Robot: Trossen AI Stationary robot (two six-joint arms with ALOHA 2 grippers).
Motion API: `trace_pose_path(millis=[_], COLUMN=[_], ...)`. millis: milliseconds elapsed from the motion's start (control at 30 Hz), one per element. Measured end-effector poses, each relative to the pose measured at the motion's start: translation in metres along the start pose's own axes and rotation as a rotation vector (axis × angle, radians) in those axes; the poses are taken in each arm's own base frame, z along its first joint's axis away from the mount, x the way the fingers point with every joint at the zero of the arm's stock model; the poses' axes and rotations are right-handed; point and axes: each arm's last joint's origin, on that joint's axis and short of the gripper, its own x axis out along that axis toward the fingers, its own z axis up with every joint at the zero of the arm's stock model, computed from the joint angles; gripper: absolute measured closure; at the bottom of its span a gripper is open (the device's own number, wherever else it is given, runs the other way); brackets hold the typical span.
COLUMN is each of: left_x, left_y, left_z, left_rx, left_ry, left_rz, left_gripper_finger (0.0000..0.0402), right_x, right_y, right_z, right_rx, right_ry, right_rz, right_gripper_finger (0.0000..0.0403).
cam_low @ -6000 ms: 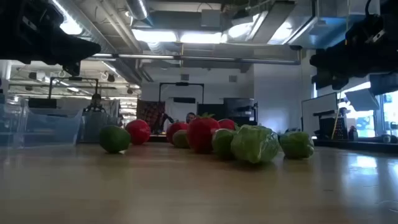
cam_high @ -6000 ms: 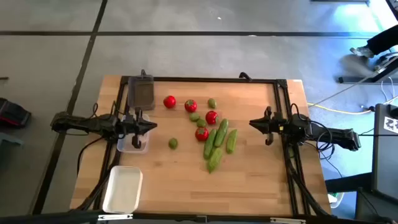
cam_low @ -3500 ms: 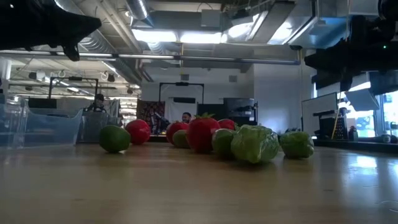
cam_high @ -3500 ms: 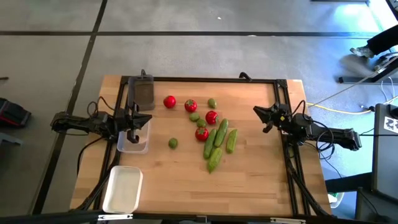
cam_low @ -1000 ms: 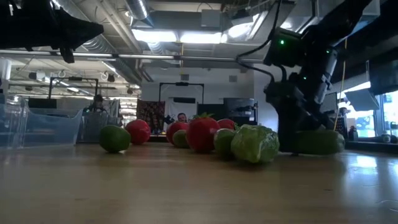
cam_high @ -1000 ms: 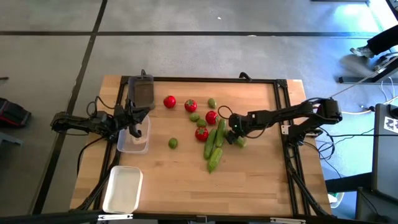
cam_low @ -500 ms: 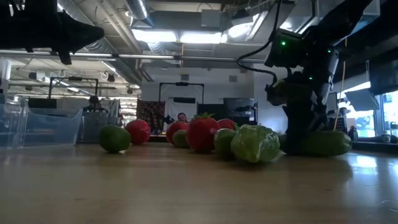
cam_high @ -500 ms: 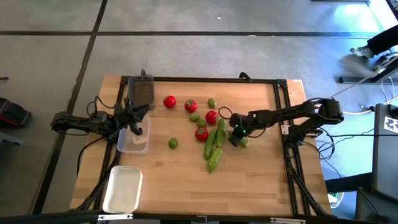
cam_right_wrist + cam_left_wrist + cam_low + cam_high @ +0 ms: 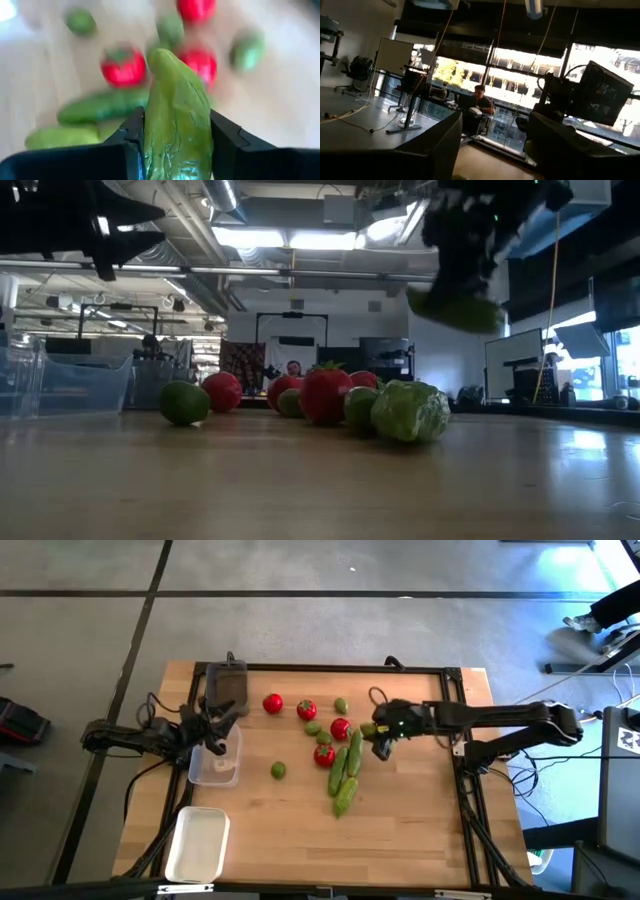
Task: Sort produce into baskets
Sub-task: Put the cucumber into the black bin
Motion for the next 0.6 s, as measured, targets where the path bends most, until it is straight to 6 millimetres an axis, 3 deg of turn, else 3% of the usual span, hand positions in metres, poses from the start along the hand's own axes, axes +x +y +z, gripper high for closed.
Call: trace_pose_path(millis=[200, 333, 600], left_x=[0.010, 0.024, 0.063], left_y=[-0.004, -0.011, -0.030], left_z=[0.023, 0.031, 0.026], left_rx=[0.057, 0.111, 0.210], left_ry=[-0.039, 0.004, 0.156], left_rz=[0.033, 0.059, -0.001], left_gripper_finger=[0.0163, 0.0163, 0.0163], right_x=[-0.004, -0.006, -0.008], right_y=[0.001, -0.006, -0.010], right_z=[0.026, 0.039, 0.054], right_rx=[-0.231, -0.237, -0.246], right_ry=[-0.263, -0.378, -0.527], right_rz=[0.015, 0.021, 0.077], right_gripper_finger=[0.0276, 0.0275, 0.0274])
